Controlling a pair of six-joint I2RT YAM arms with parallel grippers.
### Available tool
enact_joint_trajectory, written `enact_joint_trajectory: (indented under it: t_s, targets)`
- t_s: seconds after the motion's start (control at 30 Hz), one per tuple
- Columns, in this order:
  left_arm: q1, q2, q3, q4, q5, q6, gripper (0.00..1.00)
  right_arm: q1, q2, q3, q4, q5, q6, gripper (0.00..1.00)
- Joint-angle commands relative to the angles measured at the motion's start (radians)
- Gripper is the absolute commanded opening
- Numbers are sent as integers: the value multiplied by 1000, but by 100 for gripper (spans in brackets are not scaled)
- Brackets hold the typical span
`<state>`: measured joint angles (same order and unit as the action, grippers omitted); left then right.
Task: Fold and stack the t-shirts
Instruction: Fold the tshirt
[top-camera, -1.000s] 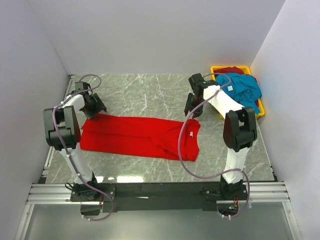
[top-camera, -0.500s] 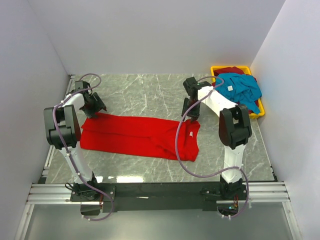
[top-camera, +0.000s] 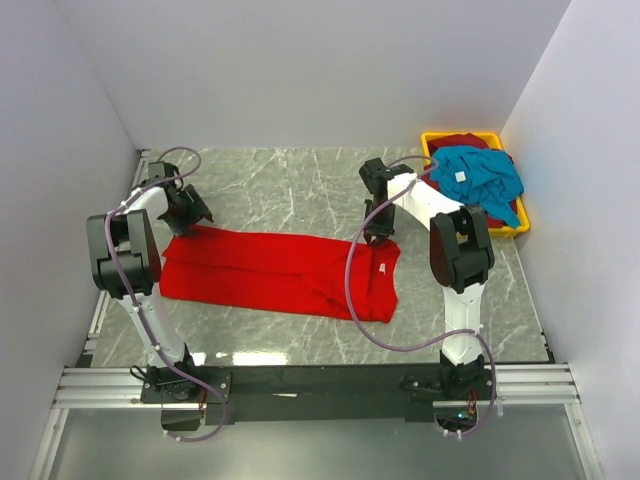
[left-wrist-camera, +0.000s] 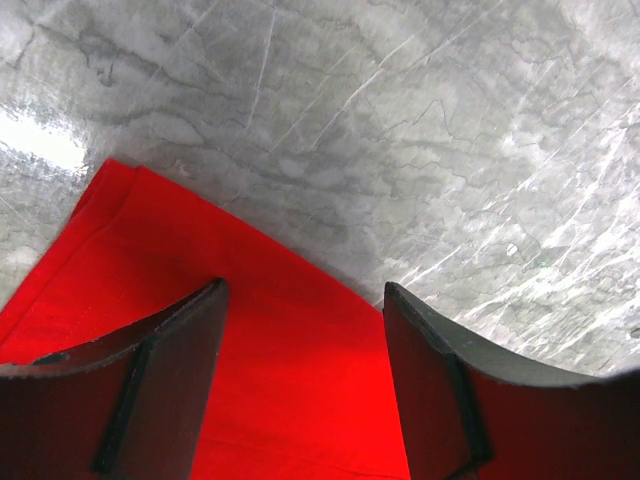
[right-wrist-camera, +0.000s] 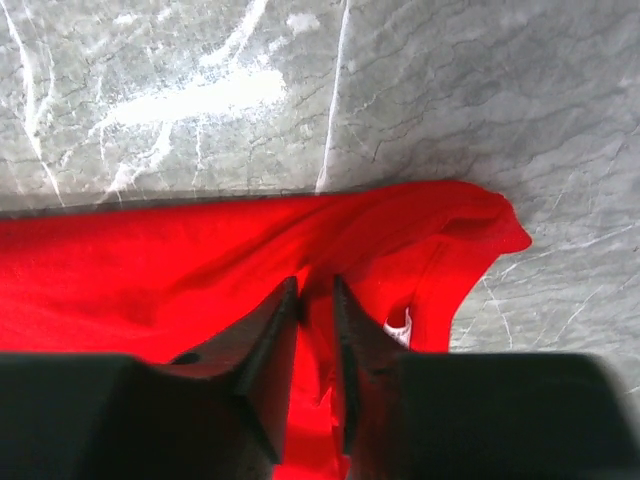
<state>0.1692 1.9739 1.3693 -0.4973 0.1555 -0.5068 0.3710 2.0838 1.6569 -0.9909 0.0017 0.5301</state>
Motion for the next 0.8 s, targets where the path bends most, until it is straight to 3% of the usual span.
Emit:
enact_joint_trajectory:
  t_s: [0.0, 0.1, 0.2, 0.57, 0.77]
  targets:
    - [15, 23, -12, 13, -16, 16, 70, 6, -1, 9, 6, 29, 13, 20]
    - [19, 23, -12, 14, -16, 17, 70, 3, -22, -6, 29, 27, 28, 7]
    - [30, 25, -15, 16, -17, 16, 70, -10, -48, -38, 60, 14, 44, 0]
    - [62, 22, -38, 29, -34, 14, 70, -139, -243, -272, 315, -101, 96, 0]
    - [62, 26, -35, 32, -34, 14, 70, -179, -228, -280, 402, -172, 77, 0]
